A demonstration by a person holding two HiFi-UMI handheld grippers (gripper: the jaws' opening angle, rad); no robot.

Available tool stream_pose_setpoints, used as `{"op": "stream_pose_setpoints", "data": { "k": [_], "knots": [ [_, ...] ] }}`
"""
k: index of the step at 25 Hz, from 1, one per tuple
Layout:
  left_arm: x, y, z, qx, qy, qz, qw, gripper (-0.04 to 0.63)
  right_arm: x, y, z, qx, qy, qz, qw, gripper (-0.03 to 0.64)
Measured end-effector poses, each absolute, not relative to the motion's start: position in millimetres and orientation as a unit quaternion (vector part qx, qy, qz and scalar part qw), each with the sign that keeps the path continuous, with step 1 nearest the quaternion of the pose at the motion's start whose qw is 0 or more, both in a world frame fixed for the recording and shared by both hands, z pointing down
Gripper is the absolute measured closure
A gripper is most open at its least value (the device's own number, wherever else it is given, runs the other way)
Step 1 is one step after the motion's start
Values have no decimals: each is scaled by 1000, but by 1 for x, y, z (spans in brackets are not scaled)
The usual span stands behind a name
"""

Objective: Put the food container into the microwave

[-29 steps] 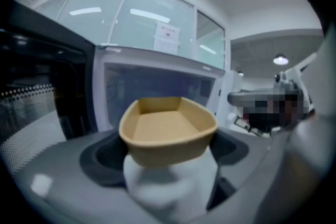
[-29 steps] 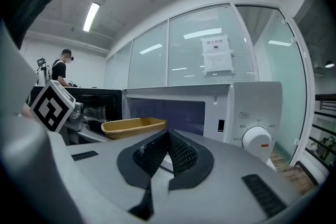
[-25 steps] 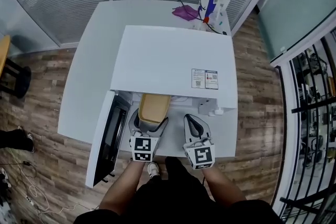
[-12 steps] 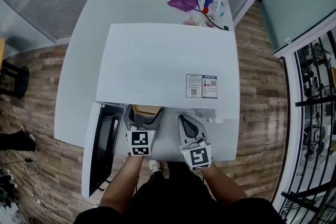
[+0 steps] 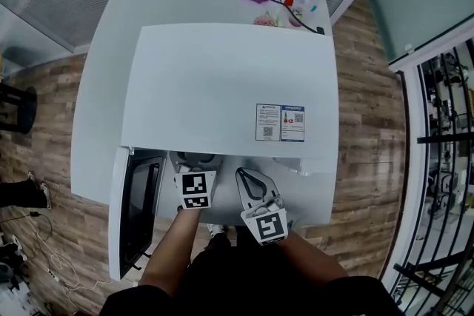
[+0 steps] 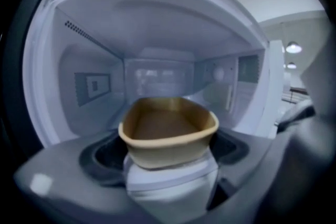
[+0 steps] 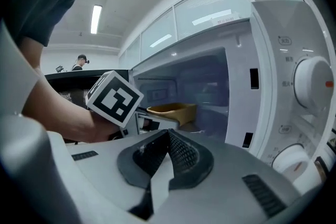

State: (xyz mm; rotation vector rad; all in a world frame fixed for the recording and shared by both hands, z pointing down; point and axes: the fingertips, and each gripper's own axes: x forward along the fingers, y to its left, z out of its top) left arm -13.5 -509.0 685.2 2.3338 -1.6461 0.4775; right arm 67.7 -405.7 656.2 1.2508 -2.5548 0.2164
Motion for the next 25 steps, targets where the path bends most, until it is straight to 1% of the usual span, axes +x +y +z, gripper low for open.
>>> {"op": "stream_pose_setpoints", "data": {
  "k": [3,11,14,18,20,25],
  "knots": [
    [-10,-514,688,798,-566,167,121,109,68,-403,659,440,-883,98,133,611],
    [-5,-521,695,794,-569,179,118,103,69,-404,653,443,-881,95,136,611],
    [-4,-518,697,790,-571,180,128,58,69,-399,656,444,-881,100,132,611],
    [-4,-505,699,791,-567,179,142,40,69,-397,651,450,-879,99,124,611],
    [-4,-496,695,793,-567,178,136,40,70,-399,644,456,-877,95,117,611],
    [-12,-467,666,795,-578,157,96,48,73,-393,635,466,-873,95,110,611]
  ]
}}
